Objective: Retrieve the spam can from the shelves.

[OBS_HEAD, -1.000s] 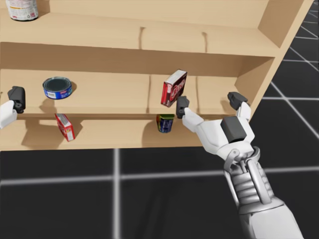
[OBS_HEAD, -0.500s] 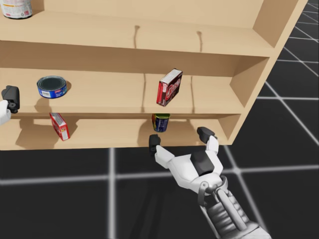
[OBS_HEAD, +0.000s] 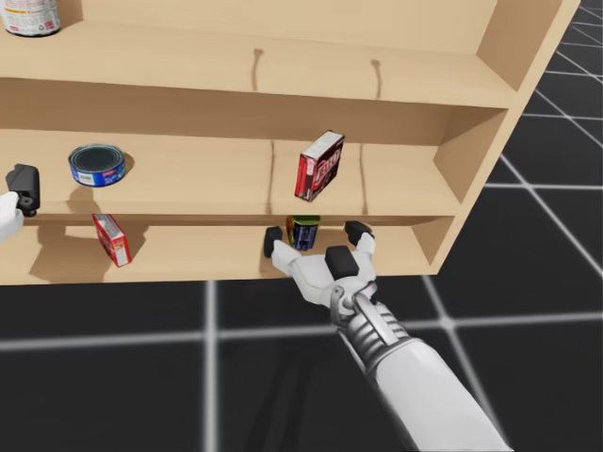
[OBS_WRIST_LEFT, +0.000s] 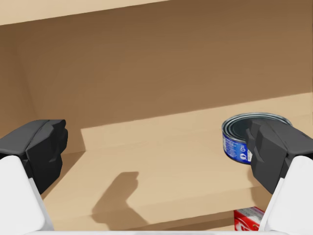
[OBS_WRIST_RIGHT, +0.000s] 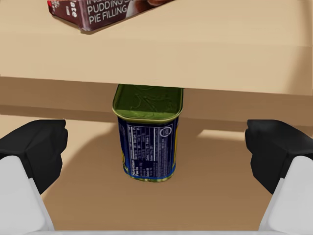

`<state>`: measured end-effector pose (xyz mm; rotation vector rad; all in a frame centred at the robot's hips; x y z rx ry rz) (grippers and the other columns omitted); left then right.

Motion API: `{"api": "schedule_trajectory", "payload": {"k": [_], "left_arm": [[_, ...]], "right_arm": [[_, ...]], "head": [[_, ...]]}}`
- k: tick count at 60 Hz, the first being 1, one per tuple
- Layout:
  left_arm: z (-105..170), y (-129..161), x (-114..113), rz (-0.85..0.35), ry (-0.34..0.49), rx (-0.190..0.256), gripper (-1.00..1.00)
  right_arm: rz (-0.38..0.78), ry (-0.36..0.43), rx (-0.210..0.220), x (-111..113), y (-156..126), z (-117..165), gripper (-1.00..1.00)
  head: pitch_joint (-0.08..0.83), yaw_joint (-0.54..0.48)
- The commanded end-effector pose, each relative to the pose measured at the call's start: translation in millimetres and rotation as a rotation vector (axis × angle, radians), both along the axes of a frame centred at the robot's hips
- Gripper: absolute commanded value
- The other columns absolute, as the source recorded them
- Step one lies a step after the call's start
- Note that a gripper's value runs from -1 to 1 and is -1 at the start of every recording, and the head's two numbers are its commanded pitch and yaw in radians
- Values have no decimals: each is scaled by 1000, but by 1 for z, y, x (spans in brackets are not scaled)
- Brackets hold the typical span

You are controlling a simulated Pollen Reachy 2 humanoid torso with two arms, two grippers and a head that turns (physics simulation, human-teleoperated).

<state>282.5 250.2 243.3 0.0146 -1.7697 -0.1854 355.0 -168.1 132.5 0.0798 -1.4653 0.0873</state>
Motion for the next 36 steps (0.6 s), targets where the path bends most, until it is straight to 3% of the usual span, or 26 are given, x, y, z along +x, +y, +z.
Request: {"api": "schedule_trajectory", "payload": {"k": [1,17,30,31,33,34,35,36], "left_arm": [[0,-1,0,-2,1,2,-1000],[-1,-3,0,-4,5,3,-1000],[-1,-3,-1,-5,8,3,-1000],[-1,-3,-1,-5,8,3,-1000],[-1,-3,-1,-5,7,4,-1000],[-1,-3,-1,-5,8,3,-1000],[-1,-3,-1,-5,8,3,-1000],[-1,-3,-1,-5,8,3,-1000]], "right_arm": [[21,63,120,22,55,-17,-1000],[31,155,142,48,68,-33,-1000],[82,236,133,50,72,-44,-967],[86,239,132,49,72,-44,-882],[67,218,125,48,74,-45,-530],[80,218,126,48,74,-45,412],[86,220,130,48,75,-45,923],[89,222,134,48,75,-45,990]], "head": [[574,-202],[579,-194],[582,-196],[582,-196],[581,-196],[581,-196],[582,-196],[581,-196]]}}
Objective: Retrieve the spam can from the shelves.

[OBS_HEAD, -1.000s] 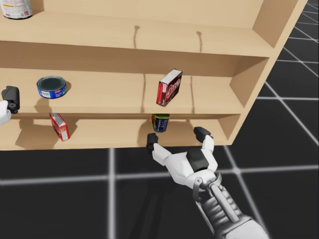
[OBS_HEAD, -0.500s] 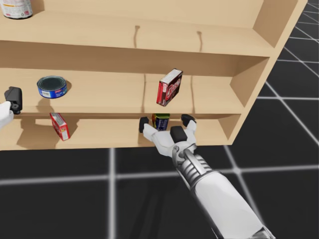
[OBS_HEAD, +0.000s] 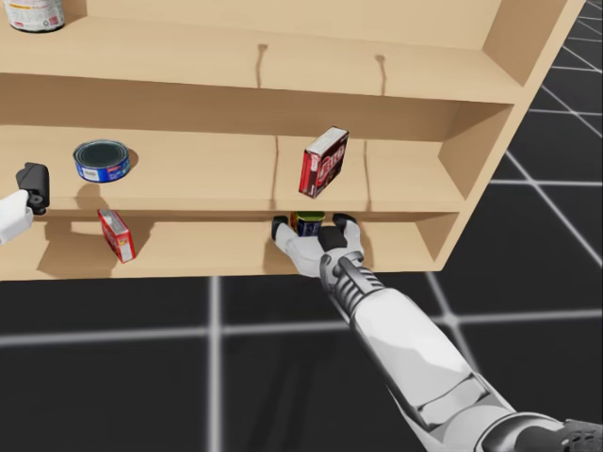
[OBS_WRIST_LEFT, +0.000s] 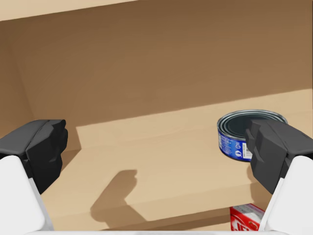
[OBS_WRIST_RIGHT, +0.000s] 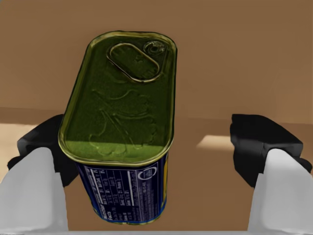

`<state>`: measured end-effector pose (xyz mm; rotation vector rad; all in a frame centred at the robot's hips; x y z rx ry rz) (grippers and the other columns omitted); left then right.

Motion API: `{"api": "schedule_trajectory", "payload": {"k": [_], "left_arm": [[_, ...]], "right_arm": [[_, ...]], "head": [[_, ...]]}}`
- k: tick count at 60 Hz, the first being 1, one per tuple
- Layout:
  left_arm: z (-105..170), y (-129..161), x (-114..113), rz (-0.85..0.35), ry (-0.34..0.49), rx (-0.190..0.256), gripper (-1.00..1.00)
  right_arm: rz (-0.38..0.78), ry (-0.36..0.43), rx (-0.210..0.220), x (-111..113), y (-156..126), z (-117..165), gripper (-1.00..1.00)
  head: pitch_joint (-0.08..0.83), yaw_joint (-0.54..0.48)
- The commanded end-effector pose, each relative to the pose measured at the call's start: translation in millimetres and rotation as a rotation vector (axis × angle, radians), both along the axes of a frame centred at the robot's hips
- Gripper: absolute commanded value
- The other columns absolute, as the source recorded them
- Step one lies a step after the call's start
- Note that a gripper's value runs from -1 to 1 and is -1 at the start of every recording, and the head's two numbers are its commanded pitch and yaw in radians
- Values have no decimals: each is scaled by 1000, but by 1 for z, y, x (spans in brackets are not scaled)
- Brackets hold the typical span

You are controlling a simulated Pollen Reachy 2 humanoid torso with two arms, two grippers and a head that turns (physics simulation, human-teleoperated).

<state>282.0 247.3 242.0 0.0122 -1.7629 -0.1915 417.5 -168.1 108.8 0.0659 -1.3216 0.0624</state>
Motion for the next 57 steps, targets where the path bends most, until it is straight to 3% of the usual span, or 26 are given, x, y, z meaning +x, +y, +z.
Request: {"api": "schedule_trajectory", "payload": {"k": [1,19,31,37,49,57], "left_arm": [[0,-1,0,-1,1,0,-1000],[0,-1,0,-1,1,1,-1000],[-1,-1,0,0,3,1,-1000],[-1,-2,0,-1,4,2,-1000],[-2,-3,1,-3,6,3,-1000],[-1,-3,0,-4,3,0,-1000]], "right_arm": [[107,75,146,-15,75,-21,1000],[117,24,160,-19,72,-9,1000],[90,-147,122,-37,58,23,1000],[88,-190,117,-54,52,34,1000],[120,-171,121,-101,40,32,1000],[143,-227,80,-142,23,20,1000]], "head": [[581,-197],[580,-196],[581,-196],[580,-198],[579,-200],[578,-198]]}}
